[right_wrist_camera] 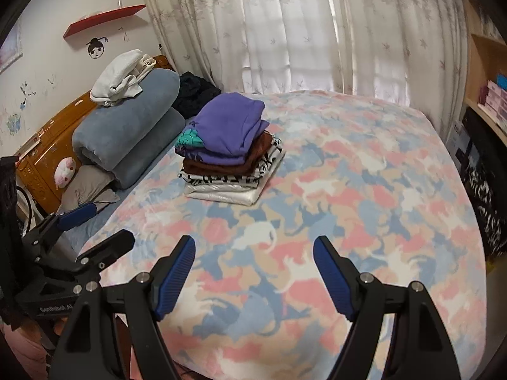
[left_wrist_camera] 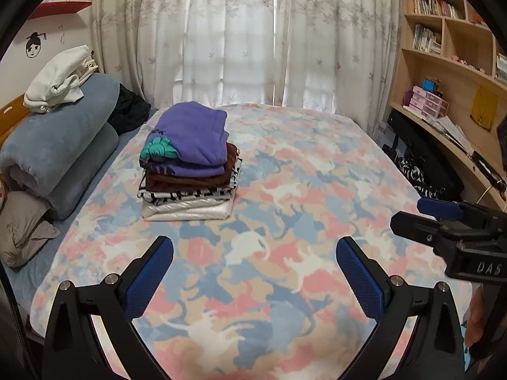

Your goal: Fold large clothes

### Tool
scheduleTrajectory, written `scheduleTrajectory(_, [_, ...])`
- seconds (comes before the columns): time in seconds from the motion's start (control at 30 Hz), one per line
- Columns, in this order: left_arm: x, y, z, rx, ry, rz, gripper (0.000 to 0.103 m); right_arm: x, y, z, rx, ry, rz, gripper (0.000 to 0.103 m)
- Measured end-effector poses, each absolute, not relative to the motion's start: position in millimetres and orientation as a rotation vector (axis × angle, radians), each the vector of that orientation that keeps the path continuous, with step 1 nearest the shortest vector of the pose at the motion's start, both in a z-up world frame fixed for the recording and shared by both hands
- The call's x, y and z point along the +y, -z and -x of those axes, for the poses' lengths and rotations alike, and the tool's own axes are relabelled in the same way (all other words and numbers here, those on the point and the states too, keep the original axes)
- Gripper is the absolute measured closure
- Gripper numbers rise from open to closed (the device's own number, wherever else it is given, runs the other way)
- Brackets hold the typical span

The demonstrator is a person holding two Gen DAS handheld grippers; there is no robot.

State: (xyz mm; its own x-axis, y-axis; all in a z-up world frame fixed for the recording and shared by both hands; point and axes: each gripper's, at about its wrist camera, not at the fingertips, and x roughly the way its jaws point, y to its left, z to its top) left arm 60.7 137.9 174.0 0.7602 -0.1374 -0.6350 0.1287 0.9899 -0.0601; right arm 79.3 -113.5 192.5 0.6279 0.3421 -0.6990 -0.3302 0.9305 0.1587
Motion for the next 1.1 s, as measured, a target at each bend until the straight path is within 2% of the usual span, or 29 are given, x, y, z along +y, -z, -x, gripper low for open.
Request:
scheduleTrajectory(0.13, [129, -138, -55, 0.692, 0.119, 0.018, 0.001, -121, -162, -61, 0.762, -0.31, -0.018, 0.018])
scheduleTrajectory(0.47, [110, -63, -48, 0.689, 0.069, 0.013, 0.001, -146, -77, -30, 0.763, -0.149, -0.045, 0.009])
scheduleTrajectory(0.67, [97, -48, -43, 0.698, 0.087, 0.001, 0.001, -157, -50, -24, 0.792, -0.104, -0.066, 0.007])
scheduleTrajectory(1.1, [91, -33, -24, 0.742, 0.089, 0.006, 0.001, -162, -38, 2, 0.782, -0.089, -0.09, 0.007])
